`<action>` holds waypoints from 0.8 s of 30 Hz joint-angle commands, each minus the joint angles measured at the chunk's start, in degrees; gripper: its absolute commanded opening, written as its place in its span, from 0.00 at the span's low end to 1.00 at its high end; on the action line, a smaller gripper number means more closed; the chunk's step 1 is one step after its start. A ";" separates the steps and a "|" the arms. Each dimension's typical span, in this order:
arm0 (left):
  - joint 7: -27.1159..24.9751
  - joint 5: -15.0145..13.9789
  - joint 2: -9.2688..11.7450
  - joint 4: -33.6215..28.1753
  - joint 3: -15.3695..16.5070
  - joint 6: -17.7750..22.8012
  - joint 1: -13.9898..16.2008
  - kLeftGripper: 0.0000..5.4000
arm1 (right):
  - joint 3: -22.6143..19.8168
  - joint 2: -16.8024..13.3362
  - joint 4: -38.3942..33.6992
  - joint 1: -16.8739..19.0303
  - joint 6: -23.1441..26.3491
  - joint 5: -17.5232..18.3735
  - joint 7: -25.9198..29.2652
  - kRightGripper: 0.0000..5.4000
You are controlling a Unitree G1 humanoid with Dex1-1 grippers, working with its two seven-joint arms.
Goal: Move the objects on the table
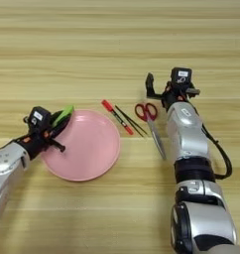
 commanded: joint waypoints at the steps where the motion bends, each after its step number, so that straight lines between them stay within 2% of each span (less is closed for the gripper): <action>1: -1.49 0.12 0.79 -1.39 -1.60 2.12 0.66 0.13 | 0.22 0.18 0.44 -0.80 -0.42 -0.24 -0.21 1.00; 14: -2.21 1.18 1.58 -1.30 -3.67 3.29 0.79 0.13 | 0.33 0.22 0.58 -0.90 -0.49 -0.21 -0.26 1.00; 15: -2.13 1.30 1.60 -1.31 -3.68 3.29 0.77 0.18 | 0.36 0.22 0.62 -0.90 -0.51 -0.22 -0.25 1.00; 17: -1.98 1.56 1.64 -1.34 -3.72 3.25 0.75 0.23 | 0.40 0.22 0.67 -0.91 -0.52 -0.21 -0.23 1.00; 24: -1.77 1.83 1.67 -1.34 -3.80 3.28 0.70 0.34 | 0.49 0.22 0.69 -0.84 -0.47 -0.21 -0.17 1.00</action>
